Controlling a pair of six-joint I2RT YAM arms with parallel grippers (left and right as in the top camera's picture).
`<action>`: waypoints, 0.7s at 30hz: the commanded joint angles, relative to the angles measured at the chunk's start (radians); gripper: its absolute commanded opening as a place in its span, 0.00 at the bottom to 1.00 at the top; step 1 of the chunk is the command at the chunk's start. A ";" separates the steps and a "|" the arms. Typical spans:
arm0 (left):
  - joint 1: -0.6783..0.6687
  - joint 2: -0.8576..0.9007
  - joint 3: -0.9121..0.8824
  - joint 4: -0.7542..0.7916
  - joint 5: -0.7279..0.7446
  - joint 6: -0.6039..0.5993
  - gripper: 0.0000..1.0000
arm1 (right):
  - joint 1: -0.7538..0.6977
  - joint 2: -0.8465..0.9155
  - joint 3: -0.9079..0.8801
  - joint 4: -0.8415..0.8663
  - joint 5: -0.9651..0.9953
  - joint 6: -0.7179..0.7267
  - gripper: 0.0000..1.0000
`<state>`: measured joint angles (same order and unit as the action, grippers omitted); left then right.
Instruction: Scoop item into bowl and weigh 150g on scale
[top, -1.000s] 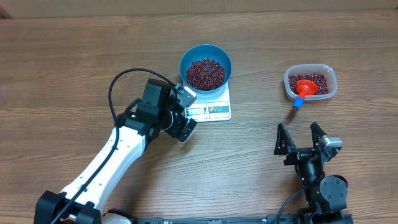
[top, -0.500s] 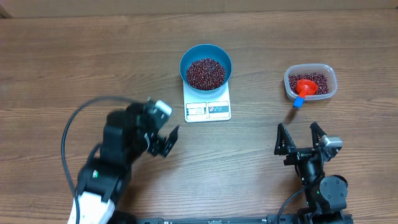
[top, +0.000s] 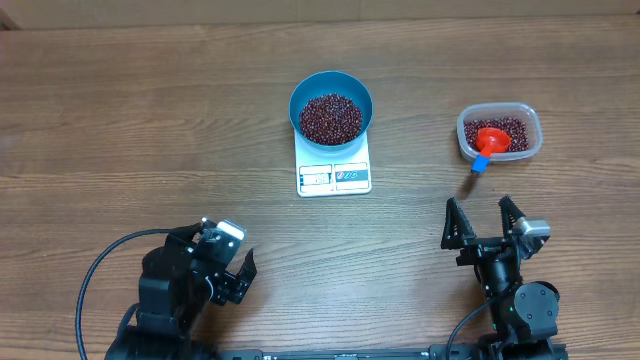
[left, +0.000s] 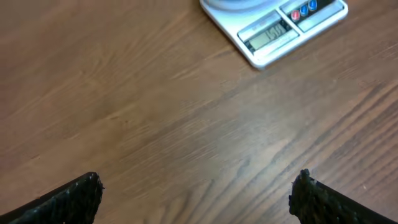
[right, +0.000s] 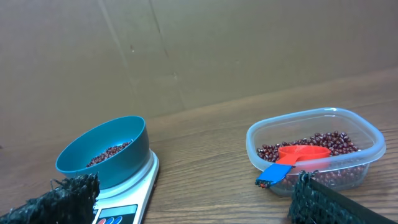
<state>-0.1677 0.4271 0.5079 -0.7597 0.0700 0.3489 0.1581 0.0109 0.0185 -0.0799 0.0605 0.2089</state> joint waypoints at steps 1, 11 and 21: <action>0.006 -0.024 -0.022 0.138 -0.010 0.040 1.00 | 0.005 -0.008 -0.011 0.003 0.013 0.000 1.00; 0.005 -0.163 -0.318 0.639 0.005 0.040 1.00 | 0.005 -0.008 -0.011 0.003 0.013 0.000 1.00; 0.004 -0.402 -0.504 0.783 0.009 0.040 1.00 | 0.005 -0.008 -0.011 0.004 0.013 0.000 1.00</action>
<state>-0.1677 0.0845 0.0242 0.0231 0.0711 0.3771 0.1581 0.0109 0.0185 -0.0795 0.0605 0.2089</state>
